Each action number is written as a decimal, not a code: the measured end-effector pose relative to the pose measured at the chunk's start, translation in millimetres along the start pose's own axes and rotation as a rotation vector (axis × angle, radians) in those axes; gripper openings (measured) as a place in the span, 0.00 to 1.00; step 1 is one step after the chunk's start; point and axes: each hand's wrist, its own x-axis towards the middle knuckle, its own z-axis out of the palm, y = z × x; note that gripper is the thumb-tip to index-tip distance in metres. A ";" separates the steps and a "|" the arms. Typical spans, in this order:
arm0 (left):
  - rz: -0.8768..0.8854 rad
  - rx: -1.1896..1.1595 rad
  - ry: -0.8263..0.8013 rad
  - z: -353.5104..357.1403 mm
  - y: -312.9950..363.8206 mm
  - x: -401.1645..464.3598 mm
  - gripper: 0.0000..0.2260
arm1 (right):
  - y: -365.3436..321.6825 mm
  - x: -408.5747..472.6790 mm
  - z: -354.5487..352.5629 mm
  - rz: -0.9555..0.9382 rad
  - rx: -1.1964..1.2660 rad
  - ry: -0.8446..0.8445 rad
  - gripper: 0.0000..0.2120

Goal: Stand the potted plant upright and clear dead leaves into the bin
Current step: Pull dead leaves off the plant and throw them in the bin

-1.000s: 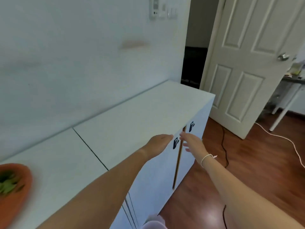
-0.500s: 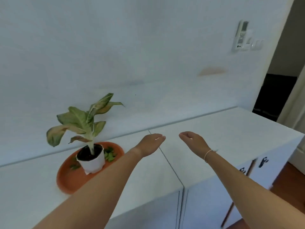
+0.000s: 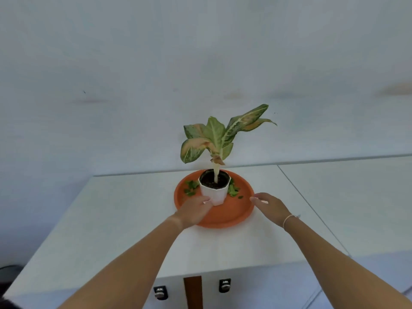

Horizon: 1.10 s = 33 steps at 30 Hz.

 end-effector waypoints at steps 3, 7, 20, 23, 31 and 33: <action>0.004 0.021 0.001 -15.9 -23.2 -0.7 0.16 | -11.5 2.5 21.3 -0.005 -0.009 0.044 0.27; -0.030 0.143 0.022 -26.2 -47.7 3.9 0.22 | -18.6 7.1 37.5 0.012 0.004 0.076 0.30; -0.180 0.263 0.219 0.5 -44.3 14.5 0.29 | -6.3 57.8 22.8 0.328 0.236 -0.012 0.20; -0.218 0.202 0.265 8.0 -41.5 11.5 0.30 | -5.4 63.0 24.1 0.422 0.407 -0.025 0.09; -0.342 -0.151 0.511 31.5 -38.5 16.1 0.31 | -17.4 57.5 51.1 0.504 0.678 -0.125 0.14; -0.399 -0.243 0.573 37.1 -36.9 19.8 0.32 | -21.0 46.9 60.8 0.461 0.754 -0.173 0.14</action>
